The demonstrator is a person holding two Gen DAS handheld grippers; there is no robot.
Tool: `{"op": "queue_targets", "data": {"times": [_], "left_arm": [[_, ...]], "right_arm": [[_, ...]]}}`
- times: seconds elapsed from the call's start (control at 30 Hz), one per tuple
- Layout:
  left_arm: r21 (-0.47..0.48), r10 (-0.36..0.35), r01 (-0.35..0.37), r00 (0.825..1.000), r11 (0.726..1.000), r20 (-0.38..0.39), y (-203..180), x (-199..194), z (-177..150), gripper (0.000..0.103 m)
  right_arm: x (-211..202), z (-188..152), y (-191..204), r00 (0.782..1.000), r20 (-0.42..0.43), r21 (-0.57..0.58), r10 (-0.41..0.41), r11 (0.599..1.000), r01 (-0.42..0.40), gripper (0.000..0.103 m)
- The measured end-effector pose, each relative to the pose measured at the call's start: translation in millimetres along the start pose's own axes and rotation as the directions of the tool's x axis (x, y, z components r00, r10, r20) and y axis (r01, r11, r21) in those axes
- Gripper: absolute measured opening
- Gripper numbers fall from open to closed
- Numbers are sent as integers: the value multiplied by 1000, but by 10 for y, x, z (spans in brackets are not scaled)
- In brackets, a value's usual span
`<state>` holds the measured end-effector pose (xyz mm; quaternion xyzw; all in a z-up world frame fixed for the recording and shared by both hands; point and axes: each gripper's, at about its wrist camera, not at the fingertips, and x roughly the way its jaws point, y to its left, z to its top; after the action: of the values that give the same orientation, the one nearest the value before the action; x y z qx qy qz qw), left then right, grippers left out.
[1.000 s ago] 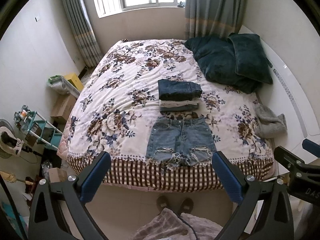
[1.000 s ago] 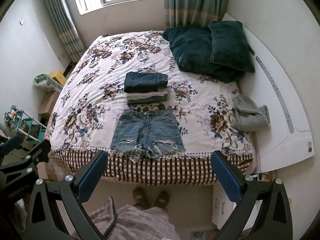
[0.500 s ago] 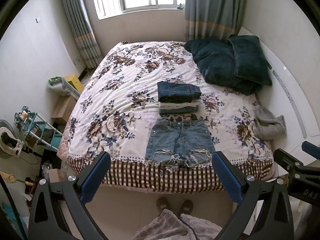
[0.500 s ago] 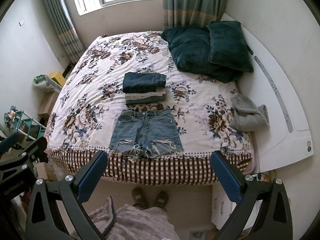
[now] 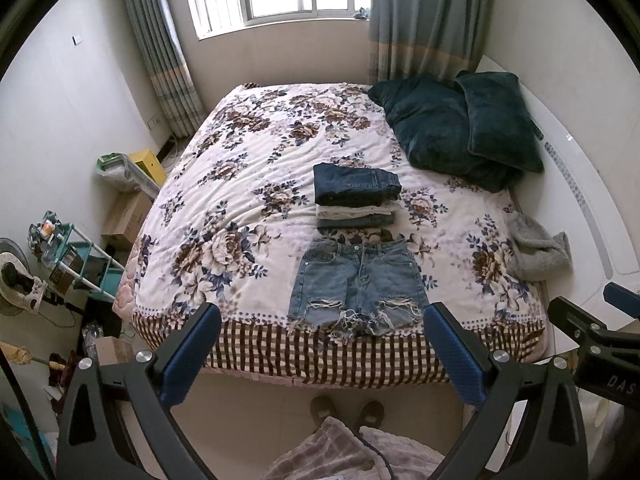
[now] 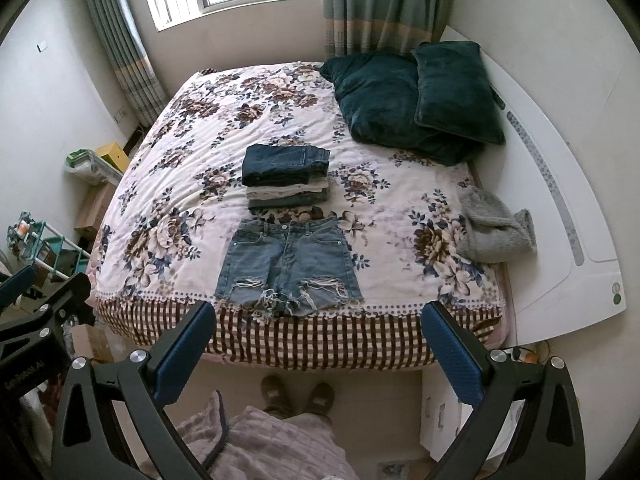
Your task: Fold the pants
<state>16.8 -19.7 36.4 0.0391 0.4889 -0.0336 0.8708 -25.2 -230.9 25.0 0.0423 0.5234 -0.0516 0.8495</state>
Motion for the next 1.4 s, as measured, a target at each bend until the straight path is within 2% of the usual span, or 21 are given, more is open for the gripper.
{"op": "queue_targets", "data": {"times": [0.57, 0.77, 0.93, 1.03, 1.2, 1.4], "left_arm": [[-12, -2, 2, 1000, 1000, -5, -6, 3, 18, 103], [-56, 31, -32, 999, 998, -20, -80, 337, -27, 103], [-81, 102, -106, 993, 991, -55, -157, 885, -123, 103], [-97, 110, -120, 989, 988, -100, -224, 1256, -213, 103], [-76, 129, -145, 975, 987, -180, -366, 1905, -380, 103], [-16, 158, -167, 957, 986, -242, -467, 2724, -398, 103]], "right_arm": [[-50, -36, -174, 1000, -4, 0, 11, 1000, -11, 103], [91, -44, -247, 999, -20, 20, 26, 999, -25, 103], [735, 6, -285, 998, -44, 22, 46, 999, -45, 103], [1192, 29, -284, 999, -47, -11, 10, 1000, -11, 103], [2022, 34, -367, 992, -123, -21, -8, 1000, 5, 103], [3019, 35, -480, 975, -221, 14, 28, 1000, -25, 103]]}}
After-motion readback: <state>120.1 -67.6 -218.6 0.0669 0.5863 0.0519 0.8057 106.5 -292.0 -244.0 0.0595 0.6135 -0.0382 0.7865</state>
